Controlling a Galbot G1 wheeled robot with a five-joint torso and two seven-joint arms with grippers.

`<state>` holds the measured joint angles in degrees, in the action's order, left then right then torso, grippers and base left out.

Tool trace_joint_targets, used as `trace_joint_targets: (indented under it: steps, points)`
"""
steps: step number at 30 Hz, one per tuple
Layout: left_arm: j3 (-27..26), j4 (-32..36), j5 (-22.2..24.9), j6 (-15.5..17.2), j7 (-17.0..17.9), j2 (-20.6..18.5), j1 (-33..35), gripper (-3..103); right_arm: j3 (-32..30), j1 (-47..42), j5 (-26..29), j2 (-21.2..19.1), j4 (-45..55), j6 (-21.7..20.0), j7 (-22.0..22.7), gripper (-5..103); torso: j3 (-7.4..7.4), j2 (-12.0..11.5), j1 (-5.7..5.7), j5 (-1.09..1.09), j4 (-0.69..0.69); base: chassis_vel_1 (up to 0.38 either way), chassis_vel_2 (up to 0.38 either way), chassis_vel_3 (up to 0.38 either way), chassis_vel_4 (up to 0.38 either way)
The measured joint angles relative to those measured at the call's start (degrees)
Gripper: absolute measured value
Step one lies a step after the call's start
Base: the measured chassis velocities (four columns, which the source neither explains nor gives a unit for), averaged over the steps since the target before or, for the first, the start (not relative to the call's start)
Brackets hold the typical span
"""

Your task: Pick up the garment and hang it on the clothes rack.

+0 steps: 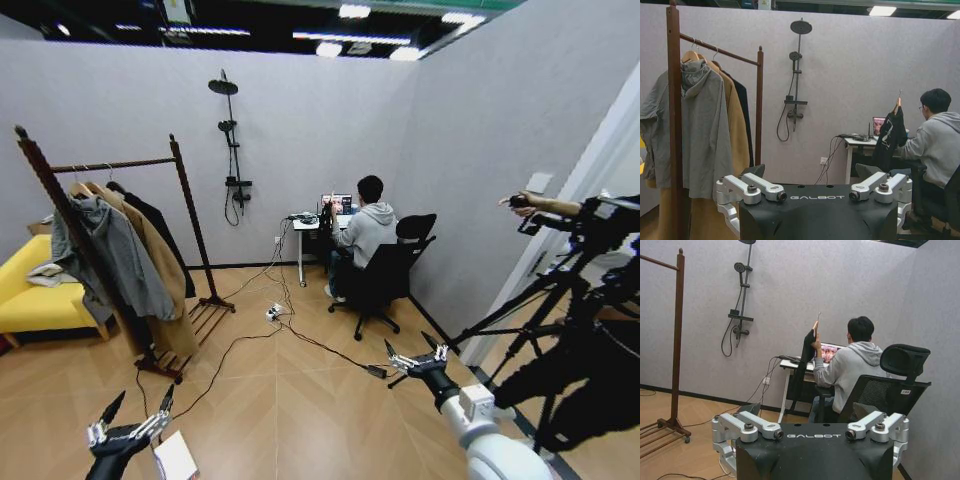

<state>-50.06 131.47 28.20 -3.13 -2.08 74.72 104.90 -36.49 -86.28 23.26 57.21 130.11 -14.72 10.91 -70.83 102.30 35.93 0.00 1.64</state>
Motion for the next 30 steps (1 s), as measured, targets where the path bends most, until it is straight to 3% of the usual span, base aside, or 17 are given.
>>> trace_joint_targets:
  steps: [23, 30]
  points:
    - [0.0, 0.0, 0.0, 0.0, 0.0, 0.0, 0.0, 100, -0.8, 0.0, -0.6, 0.7, -1.2, 1.8, 0.0, 100, 0.00, 0.0, 0.00, 0.00, 0.00, 0.000, 0.000, 0.000, 0.000]
    - [0.0, 0.0, 0.0, 0.0, 0.0, 0.0, 0.0, 100, -2.0, 1.3, 3.4, 0.9, -1.5, 2.5, 0.1, 100, 0.00, 0.0, 0.00, 0.00, 0.00, 0.000, 0.000, 0.000, 0.000]
